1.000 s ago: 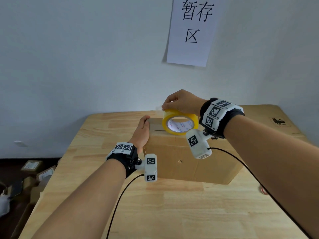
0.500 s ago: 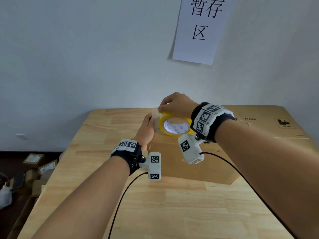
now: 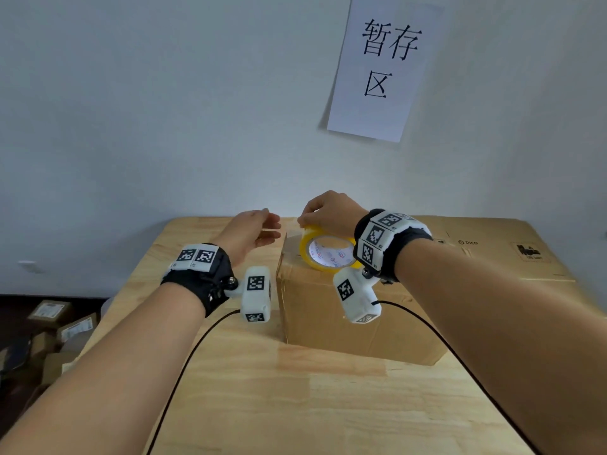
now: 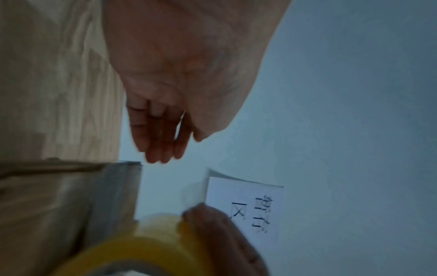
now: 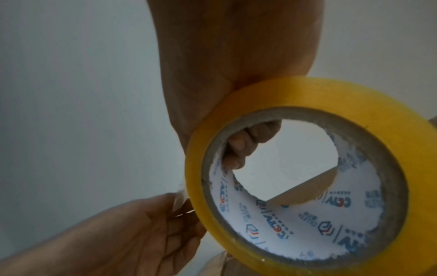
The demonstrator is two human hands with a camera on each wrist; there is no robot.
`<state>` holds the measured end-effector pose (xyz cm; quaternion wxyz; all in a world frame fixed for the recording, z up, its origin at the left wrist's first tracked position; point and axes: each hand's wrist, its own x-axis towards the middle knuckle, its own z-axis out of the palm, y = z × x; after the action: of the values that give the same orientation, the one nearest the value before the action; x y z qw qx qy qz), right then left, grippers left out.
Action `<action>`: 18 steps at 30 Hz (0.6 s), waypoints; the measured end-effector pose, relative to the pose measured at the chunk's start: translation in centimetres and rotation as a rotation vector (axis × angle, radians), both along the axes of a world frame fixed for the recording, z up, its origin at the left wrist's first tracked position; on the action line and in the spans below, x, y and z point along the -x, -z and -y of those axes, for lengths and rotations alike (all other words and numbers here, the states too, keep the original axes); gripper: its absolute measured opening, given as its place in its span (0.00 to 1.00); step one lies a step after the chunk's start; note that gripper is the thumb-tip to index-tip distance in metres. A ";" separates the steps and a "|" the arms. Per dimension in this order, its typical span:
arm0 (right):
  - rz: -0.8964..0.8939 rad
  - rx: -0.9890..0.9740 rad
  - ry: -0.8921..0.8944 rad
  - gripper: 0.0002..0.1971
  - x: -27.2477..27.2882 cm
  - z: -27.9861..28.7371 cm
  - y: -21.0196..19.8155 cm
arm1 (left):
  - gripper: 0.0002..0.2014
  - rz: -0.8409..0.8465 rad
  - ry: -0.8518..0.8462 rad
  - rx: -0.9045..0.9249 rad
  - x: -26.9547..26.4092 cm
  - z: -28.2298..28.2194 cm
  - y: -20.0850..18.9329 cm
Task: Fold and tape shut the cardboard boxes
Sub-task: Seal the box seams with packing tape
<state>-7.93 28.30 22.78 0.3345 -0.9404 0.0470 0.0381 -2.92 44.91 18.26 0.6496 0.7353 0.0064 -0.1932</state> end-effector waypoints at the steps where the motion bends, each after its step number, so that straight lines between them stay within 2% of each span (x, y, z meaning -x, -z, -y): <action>1: -0.001 0.007 0.002 0.04 0.0 -0.1 0.0 | 0.17 -0.046 0.030 -0.013 0.3 -0.1 -0.7; 5: -0.010 0.028 0.002 0.05 0.1 -0.4 -0.3 | 0.28 -0.123 0.159 -0.099 1.1 -0.6 -2.2; 7: -0.012 0.041 0.002 0.05 0.1 -0.6 -0.4 | 0.29 -0.106 0.200 -0.145 1.3 -0.6 -2.4; 13: -0.013 0.096 -0.008 0.05 0.3 -0.9 -0.5 | 0.07 -0.074 0.244 -0.092 1.5 -0.6 -2.5; 16: -0.003 0.105 -0.009 0.07 0.5 -0.8 -0.6 | 0.03 -0.010 0.208 -0.112 1.6 -0.3 -2.5; 18: 0.010 0.109 -0.007 0.10 0.6 -0.6 -0.5 | 0.03 -0.036 0.188 -0.069 1.9 0.2 -2.6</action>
<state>-8.57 28.89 23.32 0.2830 -0.9576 0.0440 0.0318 -4.87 44.69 20.83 0.6028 0.7509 -0.0443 -0.2661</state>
